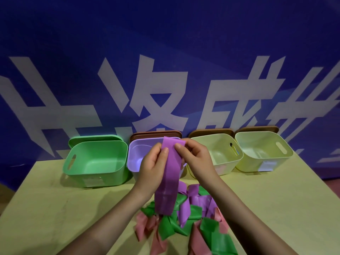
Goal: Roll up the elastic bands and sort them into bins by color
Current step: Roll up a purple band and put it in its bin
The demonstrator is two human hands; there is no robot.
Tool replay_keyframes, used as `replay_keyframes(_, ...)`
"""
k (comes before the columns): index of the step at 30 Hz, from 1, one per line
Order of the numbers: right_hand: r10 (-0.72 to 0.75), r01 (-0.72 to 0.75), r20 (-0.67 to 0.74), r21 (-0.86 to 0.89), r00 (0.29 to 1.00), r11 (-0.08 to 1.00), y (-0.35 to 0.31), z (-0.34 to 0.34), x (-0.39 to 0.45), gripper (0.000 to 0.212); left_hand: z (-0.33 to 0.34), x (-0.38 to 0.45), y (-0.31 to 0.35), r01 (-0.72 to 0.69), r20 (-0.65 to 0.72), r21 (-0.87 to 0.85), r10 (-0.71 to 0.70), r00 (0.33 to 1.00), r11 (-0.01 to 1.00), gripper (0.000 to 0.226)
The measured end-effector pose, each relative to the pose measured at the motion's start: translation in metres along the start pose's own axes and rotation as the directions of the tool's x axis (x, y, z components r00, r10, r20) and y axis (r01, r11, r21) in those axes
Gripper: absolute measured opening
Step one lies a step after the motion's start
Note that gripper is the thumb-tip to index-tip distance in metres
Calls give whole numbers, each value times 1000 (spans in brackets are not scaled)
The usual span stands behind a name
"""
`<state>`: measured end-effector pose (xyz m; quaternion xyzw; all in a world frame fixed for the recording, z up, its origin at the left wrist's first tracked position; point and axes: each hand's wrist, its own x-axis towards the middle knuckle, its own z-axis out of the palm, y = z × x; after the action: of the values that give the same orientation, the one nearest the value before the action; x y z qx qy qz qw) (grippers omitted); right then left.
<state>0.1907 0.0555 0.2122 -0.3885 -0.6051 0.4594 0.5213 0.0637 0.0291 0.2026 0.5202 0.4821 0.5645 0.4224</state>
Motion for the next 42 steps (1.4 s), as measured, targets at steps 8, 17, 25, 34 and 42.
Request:
replay_keyframes(8,-33,34,37,-42,999,999,-14,-3,1,16,2,6,9,-81,-41,13,82,996,997,20)
replay_keyframes(17,19,-16,73,-39,997,999,-12,-7,1,26,2,13,9,-165,-70,12,165,984,986,11)
replay_keyframes(25,8,-8,-12,-34,1000,999,-9,-4,13,17,5,-2,-4,289,71,-207,-281,957,935,22)
replay_keyframes(34,-16,16,2,-86,1000,996,-1,-9,18,17,5,1,-4,256,41,-116,-253,967,960,22)
replay_keyframes(42,-362,400,180,-534,915,745,13,-24,18,37,12,0,3,197,10,-132,-197,980,971,25)
